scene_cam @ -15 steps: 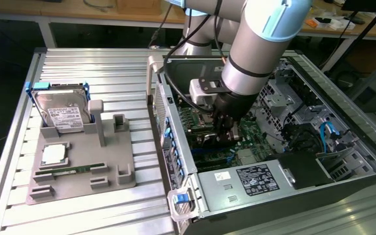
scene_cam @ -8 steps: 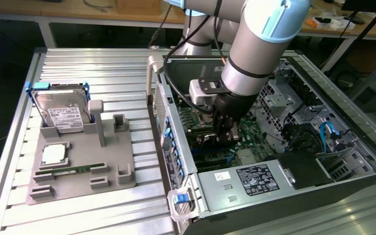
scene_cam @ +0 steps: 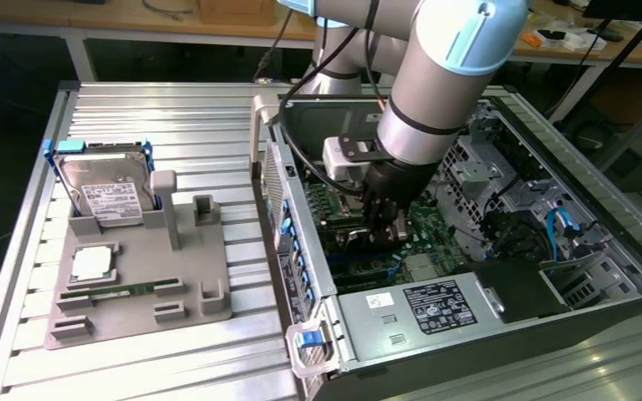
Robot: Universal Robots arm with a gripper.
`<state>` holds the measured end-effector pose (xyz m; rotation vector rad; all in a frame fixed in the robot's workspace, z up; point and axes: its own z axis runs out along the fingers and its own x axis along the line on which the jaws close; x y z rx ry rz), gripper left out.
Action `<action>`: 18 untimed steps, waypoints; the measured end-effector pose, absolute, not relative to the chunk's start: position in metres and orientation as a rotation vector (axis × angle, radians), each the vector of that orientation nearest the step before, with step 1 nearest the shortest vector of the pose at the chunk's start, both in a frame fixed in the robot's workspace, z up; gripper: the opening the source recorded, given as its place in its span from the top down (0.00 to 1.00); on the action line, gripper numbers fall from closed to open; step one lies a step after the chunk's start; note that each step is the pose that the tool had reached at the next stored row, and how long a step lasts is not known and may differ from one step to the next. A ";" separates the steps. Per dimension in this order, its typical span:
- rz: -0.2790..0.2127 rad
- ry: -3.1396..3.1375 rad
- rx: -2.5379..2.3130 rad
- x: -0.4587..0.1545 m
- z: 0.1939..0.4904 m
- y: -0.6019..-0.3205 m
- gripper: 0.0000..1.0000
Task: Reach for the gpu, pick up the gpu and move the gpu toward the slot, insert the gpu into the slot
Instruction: 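Insert the gpu into the slot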
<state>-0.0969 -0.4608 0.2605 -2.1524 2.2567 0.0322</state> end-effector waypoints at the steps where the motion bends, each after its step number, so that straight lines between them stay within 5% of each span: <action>1: 0.033 2.257 -2.153 -0.097 0.260 -0.461 0.73; 18: 0.034 2.256 -2.152 -0.097 0.270 -0.462 0.73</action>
